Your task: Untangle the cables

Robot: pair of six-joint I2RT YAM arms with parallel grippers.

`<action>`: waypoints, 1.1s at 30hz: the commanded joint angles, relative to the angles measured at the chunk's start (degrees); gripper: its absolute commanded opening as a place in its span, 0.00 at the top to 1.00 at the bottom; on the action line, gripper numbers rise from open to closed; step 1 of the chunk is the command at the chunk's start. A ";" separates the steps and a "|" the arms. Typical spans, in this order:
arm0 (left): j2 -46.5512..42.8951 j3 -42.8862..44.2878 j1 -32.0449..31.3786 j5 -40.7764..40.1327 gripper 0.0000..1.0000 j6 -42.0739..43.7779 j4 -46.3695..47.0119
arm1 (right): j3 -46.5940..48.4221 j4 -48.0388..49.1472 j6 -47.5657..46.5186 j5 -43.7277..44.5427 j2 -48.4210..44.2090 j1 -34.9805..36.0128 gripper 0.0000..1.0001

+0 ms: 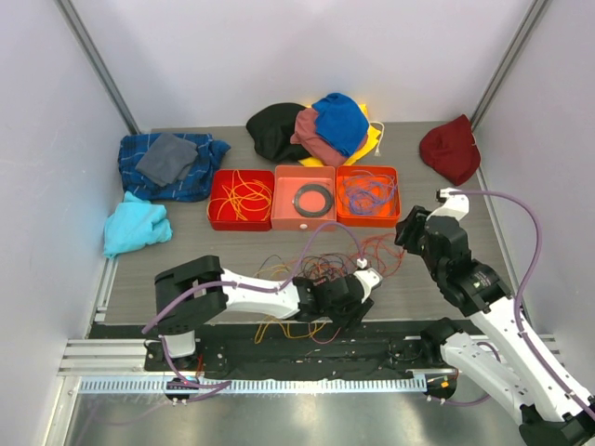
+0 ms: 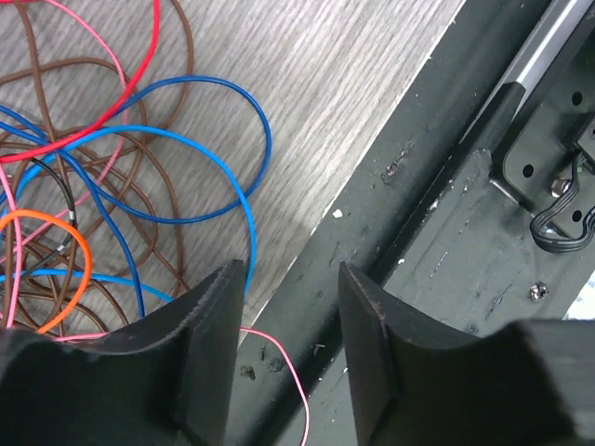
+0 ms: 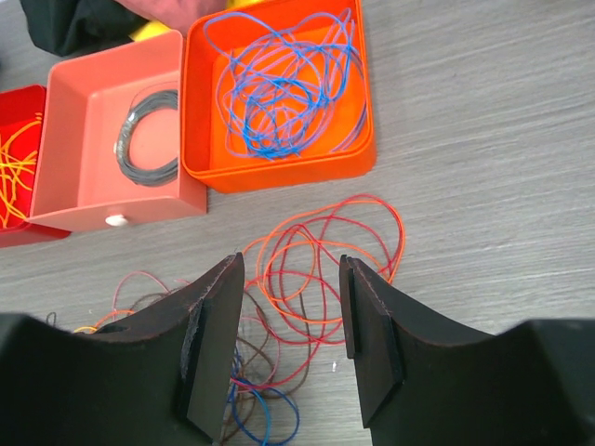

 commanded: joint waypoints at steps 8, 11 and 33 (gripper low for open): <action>3.24 2.31 -2.68 -4.37 0.75 1.82 -7.40 | -1.28 0.70 0.60 1.10 -3.02 0.31 0.47; 4.91 2.58 -3.12 -5.87 0.83 1.73 -8.28 | -1.89 0.70 0.86 0.93 -3.63 0.22 0.47; -28.29 12.42 -2.25 -25.73 1.00 9.73 -18.47 | -1.98 3.51 1.74 -4.69 -2.23 0.22 0.48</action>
